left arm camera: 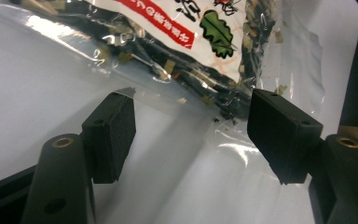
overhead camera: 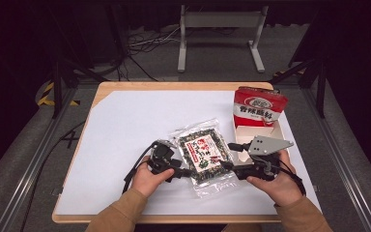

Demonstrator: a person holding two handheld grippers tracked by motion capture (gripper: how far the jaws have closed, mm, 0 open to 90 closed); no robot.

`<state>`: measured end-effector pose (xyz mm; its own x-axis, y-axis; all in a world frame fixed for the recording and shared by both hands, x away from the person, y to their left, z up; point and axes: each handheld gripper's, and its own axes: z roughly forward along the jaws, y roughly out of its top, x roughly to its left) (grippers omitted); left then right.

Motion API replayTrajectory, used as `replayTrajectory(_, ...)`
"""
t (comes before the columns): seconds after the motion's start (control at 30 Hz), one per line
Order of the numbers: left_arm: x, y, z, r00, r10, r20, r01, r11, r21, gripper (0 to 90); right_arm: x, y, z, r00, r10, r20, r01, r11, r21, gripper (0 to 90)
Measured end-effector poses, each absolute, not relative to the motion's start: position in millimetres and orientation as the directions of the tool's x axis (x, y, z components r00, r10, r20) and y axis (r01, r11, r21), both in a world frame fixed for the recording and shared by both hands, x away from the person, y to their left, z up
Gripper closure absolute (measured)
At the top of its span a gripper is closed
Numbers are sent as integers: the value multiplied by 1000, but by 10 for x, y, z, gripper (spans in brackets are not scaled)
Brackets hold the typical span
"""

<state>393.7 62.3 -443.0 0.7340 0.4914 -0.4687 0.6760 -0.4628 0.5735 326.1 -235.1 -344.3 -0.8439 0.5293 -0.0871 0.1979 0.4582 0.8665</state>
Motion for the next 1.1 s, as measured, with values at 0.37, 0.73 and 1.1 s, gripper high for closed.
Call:
replayTrajectory(0.37, 3955, 488, -4455, 731, 487, -478, 678, -434, 594, 359, 3269, -2349, -3458, -845, 527, -86, 198, 459, 866, 383)
replayTrajectory(0.73, 3983, 444, -4464, 707, 512, -487, 700, -409, 586, 466, 3269, -2325, -3474, -848, 522, -89, 196, 465, 863, 382)
replayTrajectory(1.1, 3988, 472, -4456, 688, 509, -518, 719, -379, 583, 678, 3260, -2340, -3463, -845, 528, -90, 196, 460, 866, 382)
